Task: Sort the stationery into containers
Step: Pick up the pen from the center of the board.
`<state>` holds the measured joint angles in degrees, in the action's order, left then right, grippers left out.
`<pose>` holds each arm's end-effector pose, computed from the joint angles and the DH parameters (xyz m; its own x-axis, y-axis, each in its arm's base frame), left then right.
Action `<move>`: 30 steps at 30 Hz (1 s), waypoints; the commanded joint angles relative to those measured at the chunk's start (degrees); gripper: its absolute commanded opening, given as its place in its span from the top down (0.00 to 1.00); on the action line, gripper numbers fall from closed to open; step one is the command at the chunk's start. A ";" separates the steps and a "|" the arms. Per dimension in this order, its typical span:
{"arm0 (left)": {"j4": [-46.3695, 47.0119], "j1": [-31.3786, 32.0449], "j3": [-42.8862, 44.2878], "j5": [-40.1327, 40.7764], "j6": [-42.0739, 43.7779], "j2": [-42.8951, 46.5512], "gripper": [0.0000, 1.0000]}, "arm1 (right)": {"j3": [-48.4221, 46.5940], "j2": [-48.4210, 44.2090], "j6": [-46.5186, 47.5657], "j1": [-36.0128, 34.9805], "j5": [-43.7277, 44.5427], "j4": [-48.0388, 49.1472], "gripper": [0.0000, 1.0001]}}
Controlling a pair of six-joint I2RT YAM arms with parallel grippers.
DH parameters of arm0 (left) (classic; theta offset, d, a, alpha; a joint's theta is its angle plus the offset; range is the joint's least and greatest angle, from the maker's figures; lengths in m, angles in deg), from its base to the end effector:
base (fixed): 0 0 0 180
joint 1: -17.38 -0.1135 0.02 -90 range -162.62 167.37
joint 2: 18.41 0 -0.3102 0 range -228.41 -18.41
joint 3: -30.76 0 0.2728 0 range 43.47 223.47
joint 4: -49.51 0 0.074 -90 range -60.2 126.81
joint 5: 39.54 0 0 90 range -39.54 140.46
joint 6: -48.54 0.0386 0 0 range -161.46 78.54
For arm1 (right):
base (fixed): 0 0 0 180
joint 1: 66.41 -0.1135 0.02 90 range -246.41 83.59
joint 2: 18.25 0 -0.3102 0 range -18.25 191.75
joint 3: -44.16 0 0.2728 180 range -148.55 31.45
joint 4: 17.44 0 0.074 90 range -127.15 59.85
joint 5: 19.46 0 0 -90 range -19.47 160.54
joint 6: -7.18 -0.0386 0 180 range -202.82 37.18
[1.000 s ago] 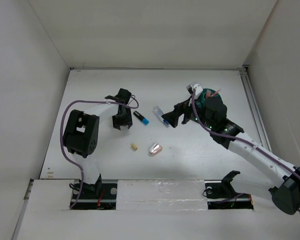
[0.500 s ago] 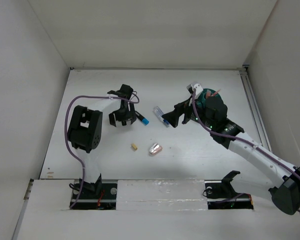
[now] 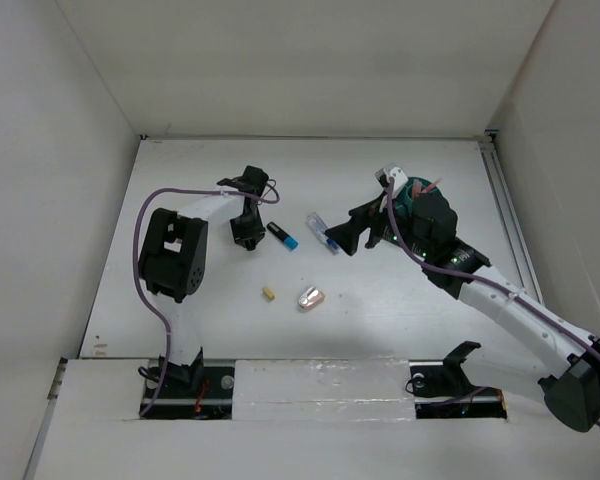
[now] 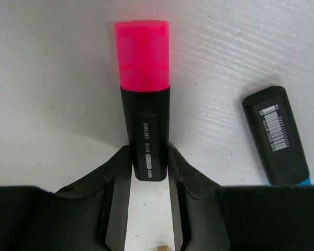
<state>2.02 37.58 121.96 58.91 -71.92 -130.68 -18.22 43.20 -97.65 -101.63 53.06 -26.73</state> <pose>0.4084 -0.1442 0.1981 -0.9006 -0.2029 -0.3844 -0.1919 0.9791 -0.0674 0.2009 0.1560 0.3743 -0.3178 0.0745 -0.9452 -0.7361 0.6090 0.2954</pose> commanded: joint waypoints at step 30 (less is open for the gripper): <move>0.60 -0.17 -4.41 -0.88 7.34 21.38 1.00 | 0.46 4.99 -2.13 1.91 -2.30 6.42 0.00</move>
<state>1.87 37.52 118.56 60.53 -66.95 -112.93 -16.69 47.62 -99.24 -100.10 52.05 -24.98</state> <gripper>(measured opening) 0.204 0.996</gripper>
